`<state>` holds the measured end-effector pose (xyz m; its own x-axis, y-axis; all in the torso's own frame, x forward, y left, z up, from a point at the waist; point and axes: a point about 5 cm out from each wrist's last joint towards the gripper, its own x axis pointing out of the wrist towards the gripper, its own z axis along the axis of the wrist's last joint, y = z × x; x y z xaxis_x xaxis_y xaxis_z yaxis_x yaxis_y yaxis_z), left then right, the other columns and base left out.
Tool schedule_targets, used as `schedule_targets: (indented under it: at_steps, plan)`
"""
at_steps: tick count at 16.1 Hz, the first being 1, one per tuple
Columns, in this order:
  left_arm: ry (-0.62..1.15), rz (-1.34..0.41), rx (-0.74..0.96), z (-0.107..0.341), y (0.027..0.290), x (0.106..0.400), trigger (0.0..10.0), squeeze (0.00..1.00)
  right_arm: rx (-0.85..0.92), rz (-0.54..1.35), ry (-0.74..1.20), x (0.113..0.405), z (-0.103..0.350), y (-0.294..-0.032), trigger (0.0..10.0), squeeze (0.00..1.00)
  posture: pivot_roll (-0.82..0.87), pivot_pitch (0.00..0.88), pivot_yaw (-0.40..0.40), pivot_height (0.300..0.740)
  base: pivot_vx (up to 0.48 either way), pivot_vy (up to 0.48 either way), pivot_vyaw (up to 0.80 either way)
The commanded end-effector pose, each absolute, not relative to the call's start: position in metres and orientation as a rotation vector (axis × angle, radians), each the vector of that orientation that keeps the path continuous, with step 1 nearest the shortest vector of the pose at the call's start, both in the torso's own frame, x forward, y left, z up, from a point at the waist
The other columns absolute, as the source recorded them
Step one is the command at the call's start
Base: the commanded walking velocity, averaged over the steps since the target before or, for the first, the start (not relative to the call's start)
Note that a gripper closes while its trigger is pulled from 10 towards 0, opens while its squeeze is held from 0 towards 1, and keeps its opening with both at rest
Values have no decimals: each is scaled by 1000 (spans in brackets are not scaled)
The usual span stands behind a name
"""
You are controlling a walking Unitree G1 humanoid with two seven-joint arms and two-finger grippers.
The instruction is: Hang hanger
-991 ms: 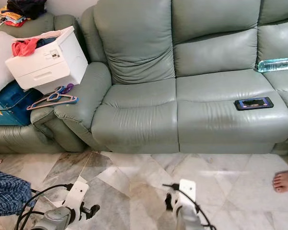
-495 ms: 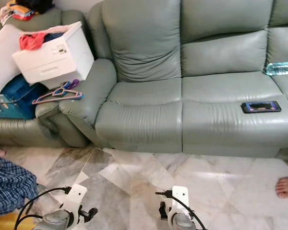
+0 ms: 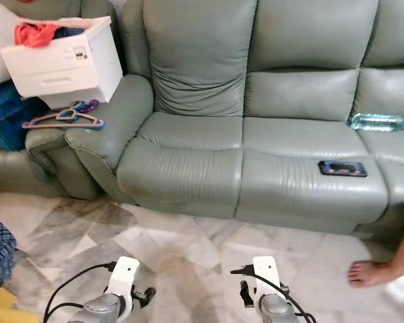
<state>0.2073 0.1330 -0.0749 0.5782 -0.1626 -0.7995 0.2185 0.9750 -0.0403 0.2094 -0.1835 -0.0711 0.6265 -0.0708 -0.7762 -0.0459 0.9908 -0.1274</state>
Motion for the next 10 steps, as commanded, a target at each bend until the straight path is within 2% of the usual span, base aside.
schedule_targets:
  at_steps: [1,5,8,10]
  plan:
    - [933,-197,56,-74,135,210,10000,0,-154,25,904,210,-71,-179,10000,0,-119,0,-3,740,0,0,0]
    - [908,-142,-14,-68,127,220,10000,0,-192,70,918,204,-74,-181,10000,0,-119,0,-36,740,0,0,0]
    - [889,-134,-33,-65,127,224,10000,0,-186,42,899,204,-74,-184,10000,0,-116,0,-25,740,0,0,0]
    - [866,-150,-30,-64,127,226,10000,0,-121,-5,880,207,-72,-187,10000,0,-119,0,-15,740,0,0,0]
